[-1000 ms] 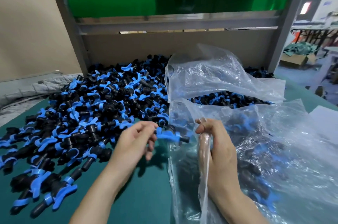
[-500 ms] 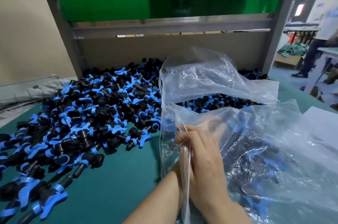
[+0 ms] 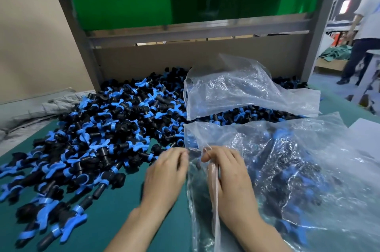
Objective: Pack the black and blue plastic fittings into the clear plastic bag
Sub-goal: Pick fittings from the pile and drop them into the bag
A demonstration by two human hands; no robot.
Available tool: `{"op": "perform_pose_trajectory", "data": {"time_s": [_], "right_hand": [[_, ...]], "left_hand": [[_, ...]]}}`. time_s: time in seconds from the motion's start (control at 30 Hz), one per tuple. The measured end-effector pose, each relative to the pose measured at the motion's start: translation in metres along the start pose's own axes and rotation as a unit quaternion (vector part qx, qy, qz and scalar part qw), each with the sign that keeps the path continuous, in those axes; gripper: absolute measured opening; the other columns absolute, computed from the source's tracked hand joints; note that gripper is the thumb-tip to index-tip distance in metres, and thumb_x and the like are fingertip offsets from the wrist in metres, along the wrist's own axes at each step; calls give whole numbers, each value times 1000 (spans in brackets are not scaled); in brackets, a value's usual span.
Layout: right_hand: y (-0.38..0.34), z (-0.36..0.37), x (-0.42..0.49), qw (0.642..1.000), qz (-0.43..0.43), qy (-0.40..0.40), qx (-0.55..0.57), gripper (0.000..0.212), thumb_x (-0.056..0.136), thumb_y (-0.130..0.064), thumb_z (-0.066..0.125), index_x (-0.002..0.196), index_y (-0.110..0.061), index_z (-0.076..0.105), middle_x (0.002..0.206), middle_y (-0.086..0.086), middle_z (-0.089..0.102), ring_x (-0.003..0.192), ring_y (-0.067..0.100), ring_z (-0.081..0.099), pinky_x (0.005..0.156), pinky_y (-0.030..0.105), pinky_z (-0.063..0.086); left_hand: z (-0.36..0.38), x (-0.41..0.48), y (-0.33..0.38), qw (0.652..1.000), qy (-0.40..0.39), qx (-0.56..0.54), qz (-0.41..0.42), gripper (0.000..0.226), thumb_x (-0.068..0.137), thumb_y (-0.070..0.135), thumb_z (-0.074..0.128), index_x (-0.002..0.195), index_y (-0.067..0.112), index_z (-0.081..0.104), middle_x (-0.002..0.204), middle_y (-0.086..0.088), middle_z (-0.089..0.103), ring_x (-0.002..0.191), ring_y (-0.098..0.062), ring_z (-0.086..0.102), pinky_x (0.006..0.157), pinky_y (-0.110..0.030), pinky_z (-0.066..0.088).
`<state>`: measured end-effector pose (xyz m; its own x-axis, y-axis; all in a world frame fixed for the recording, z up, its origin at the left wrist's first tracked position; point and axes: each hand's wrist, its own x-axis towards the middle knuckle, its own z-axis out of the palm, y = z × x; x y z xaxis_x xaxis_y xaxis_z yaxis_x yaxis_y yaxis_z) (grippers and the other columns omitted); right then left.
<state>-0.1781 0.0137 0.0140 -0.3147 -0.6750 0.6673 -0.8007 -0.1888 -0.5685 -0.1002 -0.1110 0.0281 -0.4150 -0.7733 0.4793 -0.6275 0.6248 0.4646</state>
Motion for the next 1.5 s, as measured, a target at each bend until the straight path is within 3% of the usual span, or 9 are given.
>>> {"op": "perform_pose_trajectory", "data": {"time_s": [0.03, 0.1, 0.3, 0.5, 0.7, 0.83, 0.93, 1.2, 1.5], "right_hand": [[2, 1, 0, 1000, 11, -17, 1, 37, 83, 6, 59, 95, -28, 59, 102, -23, 58, 107, 4, 49, 88, 25, 41], [5, 2, -2, 998, 38, -42, 7, 42, 85, 7, 58, 94, -33, 57, 99, -28, 56, 106, 0, 48, 87, 23, 41], [15, 2, 0, 991, 112, -59, 33, 27, 98, -14, 47, 91, -38, 56, 100, -28, 57, 103, -5, 49, 81, 19, 40], [15, 2, 1, 989, 125, -72, 24, 28, 98, -14, 47, 89, -40, 55, 96, -33, 56, 102, -5, 49, 80, 15, 38], [14, 2, 0, 989, 122, -79, 16, 30, 99, -13, 48, 90, -40, 56, 96, -32, 56, 101, -4, 49, 80, 24, 40], [14, 1, 0, 990, 119, -78, 16, 28, 99, -12, 48, 91, -38, 57, 98, -29, 57, 101, -1, 51, 83, 27, 42], [14, 1, 0, 989, 120, -81, 15, 26, 99, -13, 48, 94, -35, 59, 99, -28, 58, 102, -1, 51, 83, 26, 41], [14, 1, 0, 989, 123, -85, 17, 26, 100, -13, 49, 96, -37, 60, 99, -29, 58, 101, -4, 49, 81, 23, 40], [16, 1, 0, 988, 124, -95, 3, 26, 100, -13, 48, 99, -36, 60, 102, -29, 57, 103, 1, 50, 82, 19, 37]], "left_hand": [[-30, -29, -36, 993, 56, 100, 30, 24, 100, 37, 41, 109, 29, 61, 102, 17, 61, 89, -5, 57, 65, -21, 41], [-25, -46, -46, 980, 100, 162, -51, 24, 99, 29, 45, 118, 22, 58, 108, 4, 60, 95, -16, 59, 62, -29, 45], [-34, -47, -56, 955, 2, 241, -172, 24, 101, 30, 35, 119, 18, 42, 115, -2, 44, 95, -17, 55, 55, -27, 39], [-32, -48, -54, 965, -5, 225, -132, 31, 103, 35, 38, 130, 20, 39, 122, 4, 55, 111, -15, 54, 66, -29, 48], [-33, -44, -48, 984, 103, -32, -143, 13, 99, 32, 45, 108, 25, 50, 97, 4, 57, 72, -16, 57, 56, -34, 44], [-38, -39, -44, 934, 149, -275, -170, 6, 97, 33, 50, 98, 34, 56, 63, 5, 51, 51, -8, 42, 45, -20, 35], [-37, -37, -41, 886, 135, -392, -209, 10, 98, 25, 51, 95, 29, 60, 64, 2, 47, 57, -17, 37, 51, -33, 31], [-30, -38, -34, 829, 89, -485, -262, 22, 100, 30, 54, 86, 14, 57, 62, 7, 42, 49, -9, 35, 41, -20, 31], [-27, -38, -32, 825, 82, -494, -260, 25, 101, 31, 53, 86, 12, 57, 56, 12, 43, 48, -5, 39, 41, -18, 34]]}}
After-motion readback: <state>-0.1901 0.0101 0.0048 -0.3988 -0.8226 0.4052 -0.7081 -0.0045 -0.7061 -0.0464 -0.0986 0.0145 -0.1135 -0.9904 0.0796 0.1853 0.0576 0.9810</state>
